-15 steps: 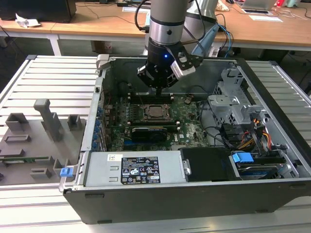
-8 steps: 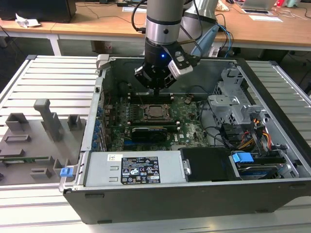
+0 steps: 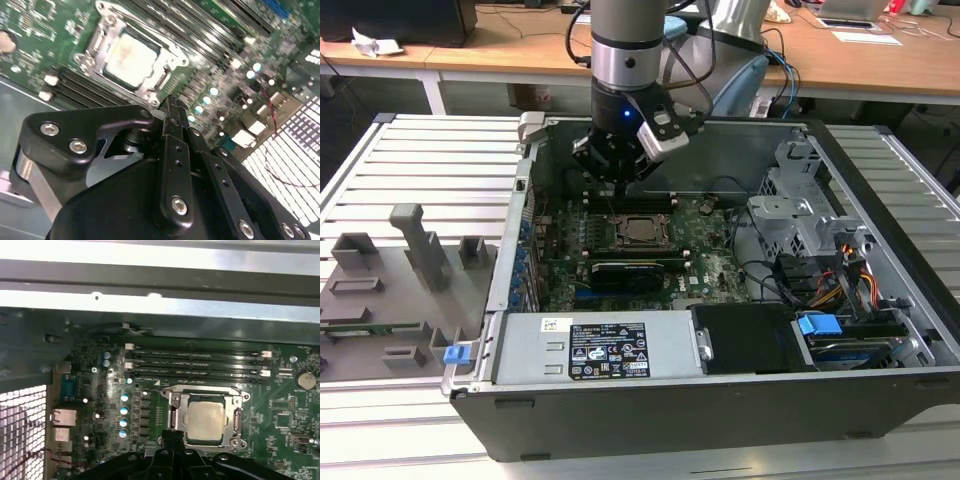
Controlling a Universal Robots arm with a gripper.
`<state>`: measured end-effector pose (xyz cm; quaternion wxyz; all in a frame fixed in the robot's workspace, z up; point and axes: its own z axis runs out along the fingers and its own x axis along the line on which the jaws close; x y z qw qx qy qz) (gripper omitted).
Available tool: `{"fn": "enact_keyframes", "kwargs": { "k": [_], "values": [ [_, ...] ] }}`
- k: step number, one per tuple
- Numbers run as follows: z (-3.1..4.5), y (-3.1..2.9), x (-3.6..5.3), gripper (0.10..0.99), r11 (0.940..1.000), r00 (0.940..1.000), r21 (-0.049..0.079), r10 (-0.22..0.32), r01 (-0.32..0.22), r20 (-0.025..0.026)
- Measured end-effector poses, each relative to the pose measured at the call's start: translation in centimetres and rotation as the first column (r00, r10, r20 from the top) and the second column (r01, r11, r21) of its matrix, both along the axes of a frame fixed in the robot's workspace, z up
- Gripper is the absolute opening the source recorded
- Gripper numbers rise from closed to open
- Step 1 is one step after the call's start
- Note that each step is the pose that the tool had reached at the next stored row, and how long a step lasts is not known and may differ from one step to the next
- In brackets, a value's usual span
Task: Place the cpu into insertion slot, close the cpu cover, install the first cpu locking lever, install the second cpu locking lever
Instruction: 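Install the first cpu locking lever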
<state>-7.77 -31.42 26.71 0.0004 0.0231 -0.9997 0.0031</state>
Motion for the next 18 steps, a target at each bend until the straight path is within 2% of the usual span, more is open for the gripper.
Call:
{"fn": "enact_keyframes", "kwargs": {
  "k": [3, 6, 11, 14, 18],
  "values": [
    [-0.08, 0.37, -1.62, 0.106, 1.0, 1.0, 0.0, 0.0, 0.0, 0.0013],
    [-0.25, 1.16, -2.87, 0.106, 1.0, 1.0, 0.0, 0.0, 0.0, 0.0014],
    [-0.52, 2.67, -3.07, 0.106, 1.0, 1.0, 0.0, 0.0, 0.0, 0.0013],
    [-0.56, 2.87, -3.01, 0.106, 1.0, 1.0, 0.0, 0.0, 0.0, 0.0014],
    [-0.57, 2.89, -2.38, 0.106, 1.0, 1.0, 0.0, 0.0, 0.0, 0.0015]
  ]
}}
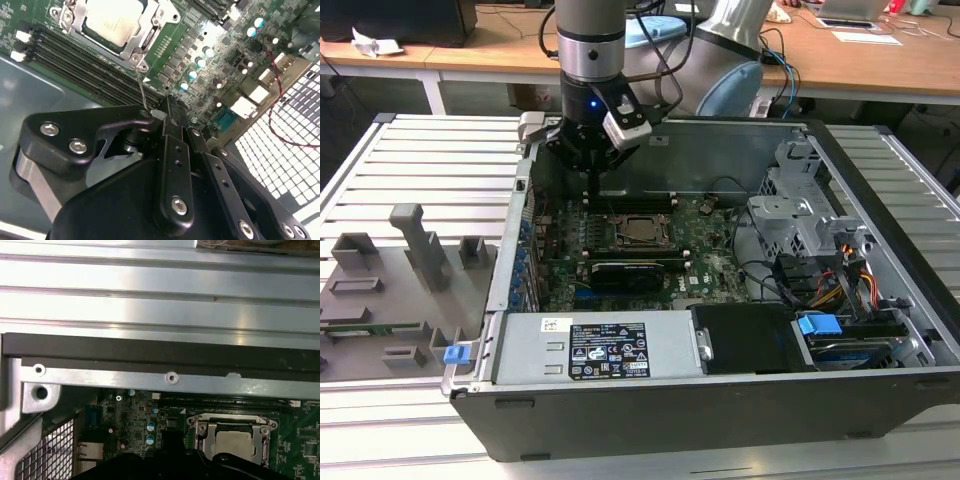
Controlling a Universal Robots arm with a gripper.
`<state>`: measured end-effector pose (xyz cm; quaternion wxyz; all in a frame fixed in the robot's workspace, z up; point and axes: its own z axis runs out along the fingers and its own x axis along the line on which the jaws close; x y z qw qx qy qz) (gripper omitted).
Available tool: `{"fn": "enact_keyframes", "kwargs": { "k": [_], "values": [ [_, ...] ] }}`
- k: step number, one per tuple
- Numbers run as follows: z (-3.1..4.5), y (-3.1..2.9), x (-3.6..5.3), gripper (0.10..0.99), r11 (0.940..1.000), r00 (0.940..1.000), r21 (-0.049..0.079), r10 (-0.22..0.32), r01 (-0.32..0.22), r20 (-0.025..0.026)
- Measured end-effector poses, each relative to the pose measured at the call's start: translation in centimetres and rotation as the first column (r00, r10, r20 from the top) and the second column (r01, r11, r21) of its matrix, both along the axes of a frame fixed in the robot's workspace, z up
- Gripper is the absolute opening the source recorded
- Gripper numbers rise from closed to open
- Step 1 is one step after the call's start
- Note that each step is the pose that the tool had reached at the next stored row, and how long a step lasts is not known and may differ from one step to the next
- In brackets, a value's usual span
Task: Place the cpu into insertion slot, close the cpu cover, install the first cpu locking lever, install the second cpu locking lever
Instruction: 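Install the first cpu locking lever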
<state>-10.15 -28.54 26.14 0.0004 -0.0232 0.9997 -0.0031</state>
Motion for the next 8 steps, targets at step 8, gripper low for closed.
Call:
{"fn": "enact_keyframes", "kwargs": {
  "k": [8],
  "values": [
    [-0.17, 0.16, 5.34, 0.106, 1.0, 1.0, -0.001, 0.0, 0.0, 0.0]
  ]
}}
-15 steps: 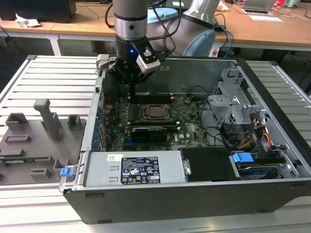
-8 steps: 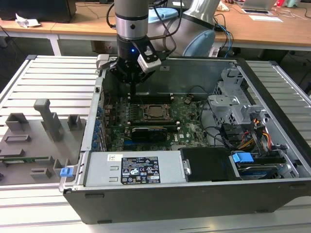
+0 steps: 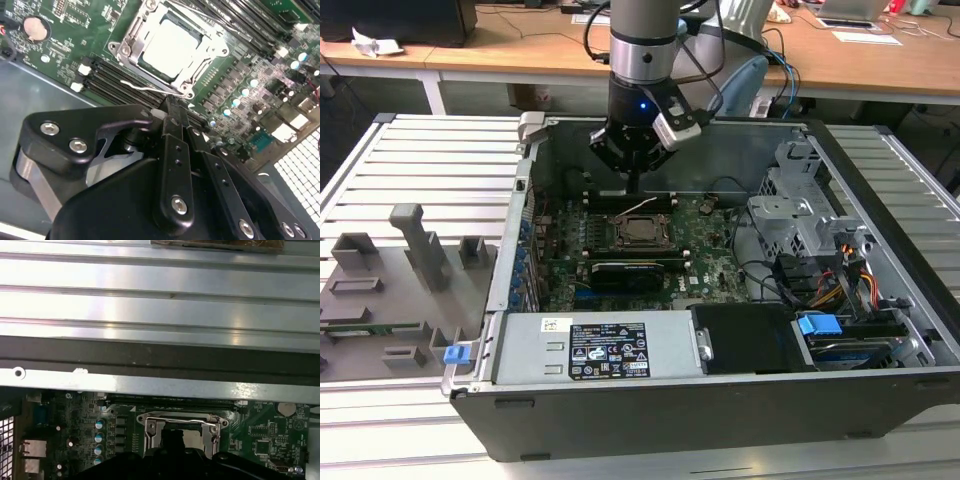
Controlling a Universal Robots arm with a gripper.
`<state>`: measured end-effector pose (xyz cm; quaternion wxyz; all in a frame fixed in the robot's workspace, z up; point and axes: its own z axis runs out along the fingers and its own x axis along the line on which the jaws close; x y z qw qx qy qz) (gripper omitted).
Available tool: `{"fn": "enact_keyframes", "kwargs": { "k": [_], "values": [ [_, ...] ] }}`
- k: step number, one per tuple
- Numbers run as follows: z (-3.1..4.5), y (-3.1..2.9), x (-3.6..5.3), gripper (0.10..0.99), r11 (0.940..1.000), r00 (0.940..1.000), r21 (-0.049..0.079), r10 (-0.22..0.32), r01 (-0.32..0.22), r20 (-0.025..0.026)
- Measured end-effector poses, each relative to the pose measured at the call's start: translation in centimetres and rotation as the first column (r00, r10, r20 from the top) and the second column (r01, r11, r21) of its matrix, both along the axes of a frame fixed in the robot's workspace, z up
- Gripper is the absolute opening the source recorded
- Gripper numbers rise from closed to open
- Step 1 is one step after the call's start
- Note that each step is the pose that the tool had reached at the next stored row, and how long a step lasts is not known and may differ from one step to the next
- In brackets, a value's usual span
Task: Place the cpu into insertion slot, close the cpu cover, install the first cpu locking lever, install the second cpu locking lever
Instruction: 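Install the first cpu locking lever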
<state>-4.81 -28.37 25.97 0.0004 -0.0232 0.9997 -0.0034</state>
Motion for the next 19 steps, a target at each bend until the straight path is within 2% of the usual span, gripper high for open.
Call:
{"fn": "enact_keyframes", "kwargs": {
  "k": [1, 2, 3, 5, 10, 12, 15, 19],
  "values": [
    [0.0, 0.0, 0.0, 0.106, 0.9999, 1.0, 0.013, 0.0, 0.0, -0.0001],
    [-0.01, -0.06, 0.0, 0.106, 0.9986, 1.0, 0.053, 0.0, 0.0, 0.0],
    [-0.03, -0.14, 0.01, 0.106, 0.9982, 1.0, 0.061, 0.0, 0.0, 0.0002],
    [-0.15, -0.15, 0.0, 0.106, 0.9982, 1.0, 0.061, 0.0, 0.0, 0.0001],
    [-1.04, -0.16, 0.15, 0.106, 0.9982, 1.0, 0.061, 0.002, -0.001, 0.0],
    [-1.64, -0.16, 0.53, 0.106, 0.9981, 1.0, 0.061, 0.009, -0.009, 0.0],
    [-2.03, -0.16, 0.99, 0.106, 0.9981, 0.9999, 0.061, 0.01, -0.01, 0.0],
    [-2.5, -0.15, 1.05, 0.106, 0.9979, 0.9997, 0.061, 0.023, -0.023, 0.0001]
  ]
}}
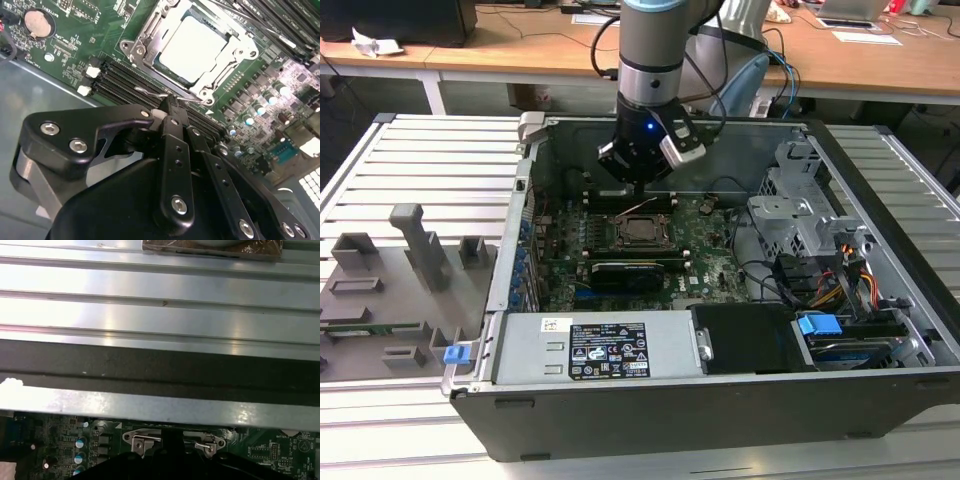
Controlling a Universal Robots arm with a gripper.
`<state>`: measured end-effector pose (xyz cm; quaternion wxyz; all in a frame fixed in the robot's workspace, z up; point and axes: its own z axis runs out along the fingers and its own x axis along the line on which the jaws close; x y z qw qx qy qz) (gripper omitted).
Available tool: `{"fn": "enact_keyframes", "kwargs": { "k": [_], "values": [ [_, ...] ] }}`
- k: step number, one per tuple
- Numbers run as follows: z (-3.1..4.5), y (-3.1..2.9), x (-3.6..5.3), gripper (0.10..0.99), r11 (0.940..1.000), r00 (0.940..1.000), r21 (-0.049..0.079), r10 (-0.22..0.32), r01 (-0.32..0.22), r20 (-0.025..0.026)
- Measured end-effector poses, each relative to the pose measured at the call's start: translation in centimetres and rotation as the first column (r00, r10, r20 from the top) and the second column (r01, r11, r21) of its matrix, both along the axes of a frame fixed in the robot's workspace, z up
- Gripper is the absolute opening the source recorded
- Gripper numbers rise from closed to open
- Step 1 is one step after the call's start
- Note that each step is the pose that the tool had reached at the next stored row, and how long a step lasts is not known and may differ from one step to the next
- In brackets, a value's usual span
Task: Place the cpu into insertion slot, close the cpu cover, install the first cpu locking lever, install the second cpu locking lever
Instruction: 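Install the first cpu locking lever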
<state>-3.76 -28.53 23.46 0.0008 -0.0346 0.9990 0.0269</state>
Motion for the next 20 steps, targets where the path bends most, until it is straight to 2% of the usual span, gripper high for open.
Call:
{"fn": "enact_keyframes", "kwargs": {
  "k": [3, 20],
  "values": [
    [-0.22, 0.02, 0.11, 0.106, 0.9999, 0.9999, 0.0, 0.016, -0.016, 0.0],
    [-1.1, 0.53, 1.35, 0.106, 0.9998, 0.9998, 0.0, 0.018, -0.018, 0.0]
  ]
}}
